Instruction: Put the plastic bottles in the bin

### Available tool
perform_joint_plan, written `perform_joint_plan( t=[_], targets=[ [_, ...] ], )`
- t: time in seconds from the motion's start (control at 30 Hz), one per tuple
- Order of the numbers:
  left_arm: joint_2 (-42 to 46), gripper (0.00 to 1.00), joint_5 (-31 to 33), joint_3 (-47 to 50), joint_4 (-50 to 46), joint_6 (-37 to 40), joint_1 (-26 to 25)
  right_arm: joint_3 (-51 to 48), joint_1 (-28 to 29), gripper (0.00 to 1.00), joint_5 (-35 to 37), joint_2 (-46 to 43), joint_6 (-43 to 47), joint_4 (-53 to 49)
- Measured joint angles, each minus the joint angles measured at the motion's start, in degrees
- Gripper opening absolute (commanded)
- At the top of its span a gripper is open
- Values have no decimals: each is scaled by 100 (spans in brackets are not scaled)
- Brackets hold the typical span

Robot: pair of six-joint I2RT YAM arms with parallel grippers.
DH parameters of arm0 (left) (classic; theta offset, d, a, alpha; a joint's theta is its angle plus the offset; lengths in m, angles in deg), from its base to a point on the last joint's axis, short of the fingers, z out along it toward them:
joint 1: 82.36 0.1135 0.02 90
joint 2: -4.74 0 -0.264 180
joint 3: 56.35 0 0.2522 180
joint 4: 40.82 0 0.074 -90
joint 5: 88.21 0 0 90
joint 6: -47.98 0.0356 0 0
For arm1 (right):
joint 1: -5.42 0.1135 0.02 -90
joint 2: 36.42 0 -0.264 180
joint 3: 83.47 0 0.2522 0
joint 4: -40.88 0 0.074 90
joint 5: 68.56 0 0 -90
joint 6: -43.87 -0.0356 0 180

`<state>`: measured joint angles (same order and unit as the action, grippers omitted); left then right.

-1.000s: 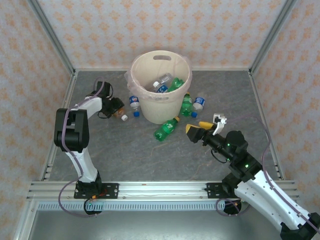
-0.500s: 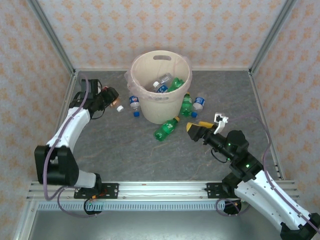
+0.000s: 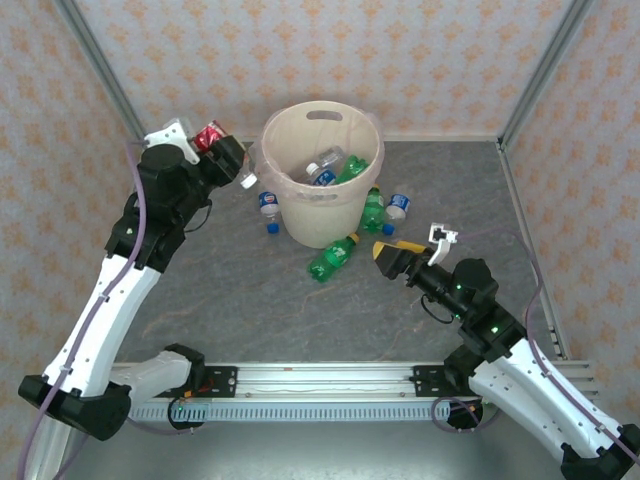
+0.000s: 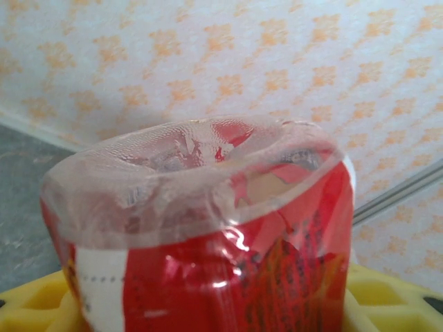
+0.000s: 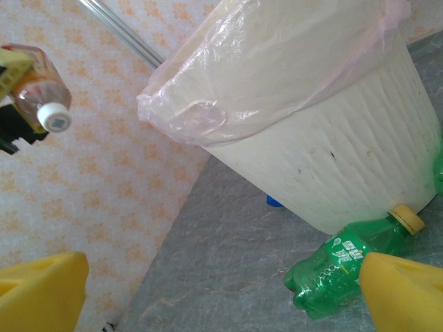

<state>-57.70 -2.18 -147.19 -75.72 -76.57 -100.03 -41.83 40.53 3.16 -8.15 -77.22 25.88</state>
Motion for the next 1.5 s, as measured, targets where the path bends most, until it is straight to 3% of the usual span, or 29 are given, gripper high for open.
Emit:
perform_joint_plan(
  t=[0.3, 0.57, 0.73, 0.9, 1.2, 1.5],
  targets=[
    [-1198, 58, 953, -798, 225, 984, -1283, 37, 0, 100, 2, -98, 2, -57],
    [-2413, 61, 1541, -1659, 236, 1580, -1335, 164, 0, 100, 7, -208, 26, -249],
    [-2734, 80, 1692, -1886, 122, 1700, -1335, 212, 0, 100, 46, -273, 26, -402],
    [-2754, 94, 1690, -1950, -55, 1696, -1335, 212, 0, 100, 87, -341, 24, -479],
    [-2210, 94, 1563, -1768, -227, 1644, -1480, 181, 0, 100, 177, -286, 15, -439],
    [-1080, 99, 1316, -520, -146, 1349, -1801, 68, 0, 100, 426, -101, -48, -382]
  ],
)
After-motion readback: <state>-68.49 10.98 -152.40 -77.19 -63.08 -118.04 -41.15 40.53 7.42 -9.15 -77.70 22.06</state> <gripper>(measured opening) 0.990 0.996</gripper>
